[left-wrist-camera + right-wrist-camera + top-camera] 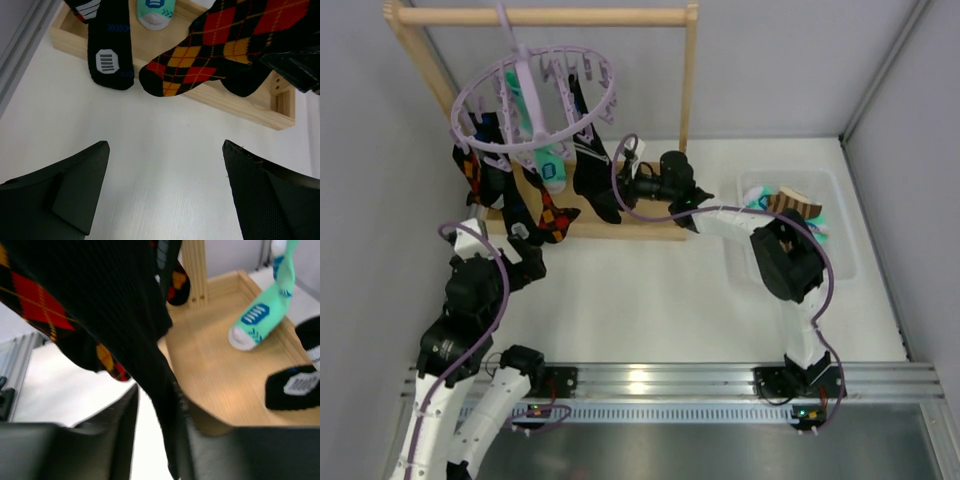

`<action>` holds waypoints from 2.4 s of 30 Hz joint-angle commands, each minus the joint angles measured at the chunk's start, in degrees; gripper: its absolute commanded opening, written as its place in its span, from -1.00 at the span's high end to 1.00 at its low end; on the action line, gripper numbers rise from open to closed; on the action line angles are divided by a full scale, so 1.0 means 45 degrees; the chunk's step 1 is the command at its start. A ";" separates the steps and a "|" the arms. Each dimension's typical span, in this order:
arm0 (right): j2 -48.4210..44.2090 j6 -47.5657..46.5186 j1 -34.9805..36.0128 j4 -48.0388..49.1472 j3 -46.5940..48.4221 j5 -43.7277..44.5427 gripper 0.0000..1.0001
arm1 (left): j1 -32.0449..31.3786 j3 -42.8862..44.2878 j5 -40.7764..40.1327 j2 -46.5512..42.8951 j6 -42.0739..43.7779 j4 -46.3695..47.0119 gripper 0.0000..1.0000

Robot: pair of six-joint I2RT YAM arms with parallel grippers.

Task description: Remove the socks clipped to the hanger

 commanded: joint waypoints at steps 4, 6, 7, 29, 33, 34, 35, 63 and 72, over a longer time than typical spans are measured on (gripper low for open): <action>-0.0868 0.0888 0.0184 0.2924 -0.0959 -0.0806 0.75 | -0.0008 0.2412 0.3271 0.0071 -0.0189 0.0621 -0.97; -0.1103 0.0810 0.0282 0.2963 -0.1214 -0.0397 0.95 | -0.0027 0.3464 0.4361 0.0460 -0.0462 0.0640 -0.97; -0.1433 0.0675 0.0418 0.2944 -0.1563 0.0146 1.00 | 0.0012 0.3819 0.4754 0.0637 -0.0598 0.0679 -0.97; -0.6397 -0.0205 0.3934 0.1460 -0.6293 0.8609 1.00 | -0.0962 1.0990 0.6910 0.8194 -0.1323 0.1676 -0.90; -0.6514 -0.0284 0.4324 0.1401 -0.6585 0.9253 1.00 | -0.3610 1.0932 0.2219 0.8976 -0.0661 0.1598 -0.91; -0.6553 -0.0303 0.4345 0.1401 -0.6606 0.9292 1.00 | -0.4143 1.0932 0.1330 0.9114 -0.0465 0.1598 -0.96; -0.6592 -0.0303 0.4364 0.1362 -0.6625 0.9312 1.00 | -0.4535 1.0970 0.0432 0.9444 -0.0212 0.1579 -0.97; -0.6182 -0.0714 0.5009 0.1167 -0.6684 0.9898 1.00 | -0.5789 1.2006 -0.7446 1.2259 0.1568 0.1090 -0.75; -0.6124 -0.0811 0.5087 0.1069 -0.6645 0.9801 1.00 | -0.5769 1.1830 -0.8405 1.2630 0.1548 0.1110 -0.65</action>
